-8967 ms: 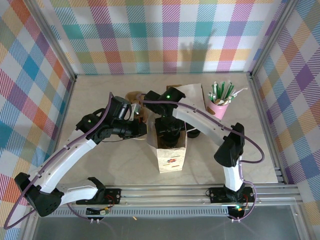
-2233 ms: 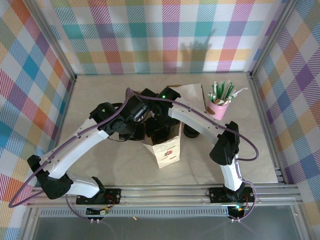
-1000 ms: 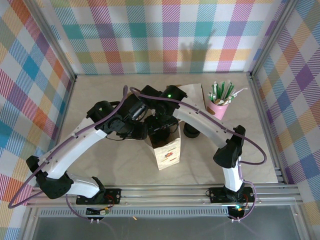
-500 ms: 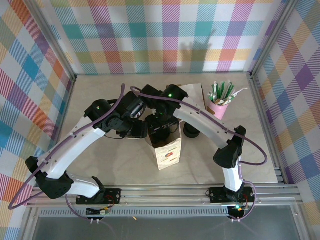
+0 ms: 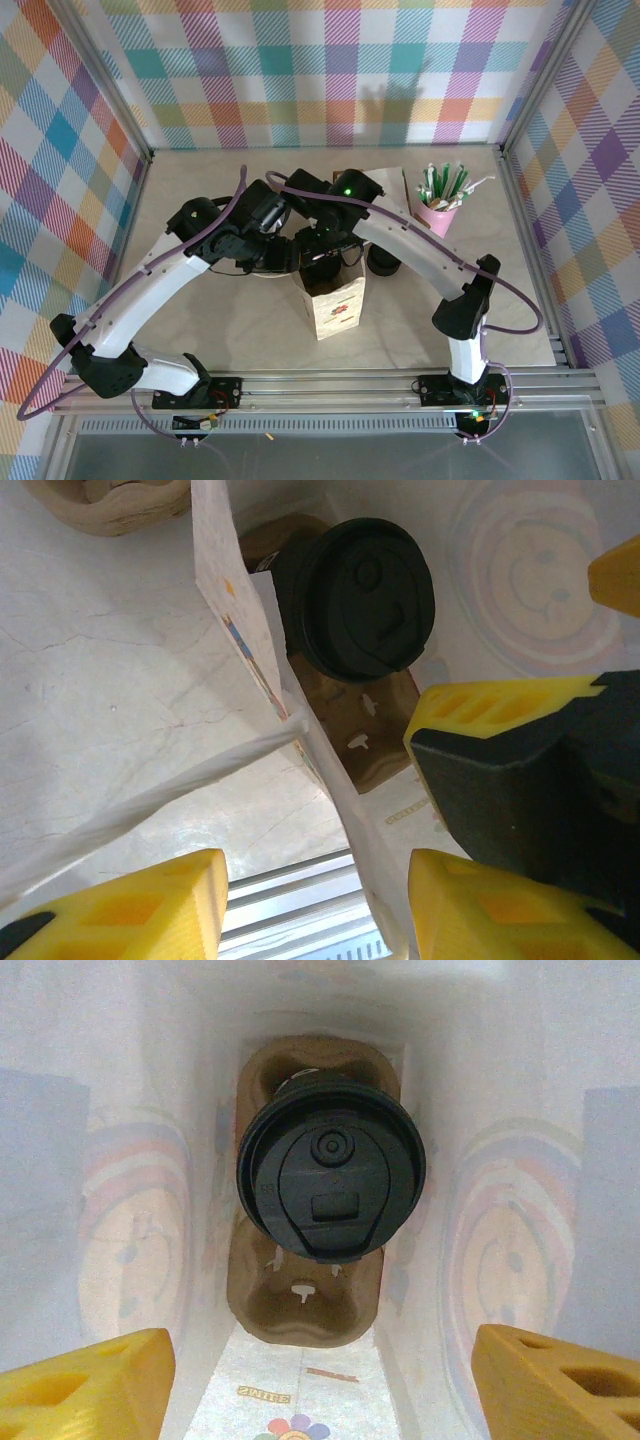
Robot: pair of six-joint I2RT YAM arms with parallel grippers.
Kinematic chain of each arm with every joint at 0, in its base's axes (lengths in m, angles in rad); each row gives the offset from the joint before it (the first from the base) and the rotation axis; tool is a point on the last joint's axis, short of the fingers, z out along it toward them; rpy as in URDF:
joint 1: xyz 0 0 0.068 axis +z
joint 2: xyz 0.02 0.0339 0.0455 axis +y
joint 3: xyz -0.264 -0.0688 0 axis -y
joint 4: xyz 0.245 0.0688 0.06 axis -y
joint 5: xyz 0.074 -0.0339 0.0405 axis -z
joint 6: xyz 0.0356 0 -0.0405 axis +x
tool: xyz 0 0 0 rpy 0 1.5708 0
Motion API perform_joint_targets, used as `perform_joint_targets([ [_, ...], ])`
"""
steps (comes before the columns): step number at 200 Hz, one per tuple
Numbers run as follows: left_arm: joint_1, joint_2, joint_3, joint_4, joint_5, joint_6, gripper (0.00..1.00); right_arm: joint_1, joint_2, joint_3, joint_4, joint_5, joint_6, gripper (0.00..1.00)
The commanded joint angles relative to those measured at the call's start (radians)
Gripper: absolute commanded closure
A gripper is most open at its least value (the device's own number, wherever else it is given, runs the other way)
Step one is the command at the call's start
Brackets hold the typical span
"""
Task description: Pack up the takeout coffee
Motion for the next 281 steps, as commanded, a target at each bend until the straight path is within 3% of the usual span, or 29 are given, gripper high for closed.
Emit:
perform_joint_targets([
  [1, 0.02, -0.001, 0.035, 0.073, -0.013, -0.018, 0.49, 0.032, -0.047, -0.002, -0.001, -0.045, 0.003, 0.23],
  [68, 0.031, -0.005, 0.055, 0.104, -0.004, -0.018, 0.5, 0.036, -0.06, 0.009, 0.008, -0.043, 0.014, 0.32],
  [128, 0.034, -0.027, 0.048, 0.148, 0.015, -0.009, 0.49, 0.036, -0.087, 0.001, 0.008, -0.024, 0.028, 0.27],
  [281, 0.047, -0.075, 0.069, 0.298, 0.083, 0.058, 0.49, 0.031, -0.174, 0.01, 0.045, 0.043, 0.058, 0.31],
])
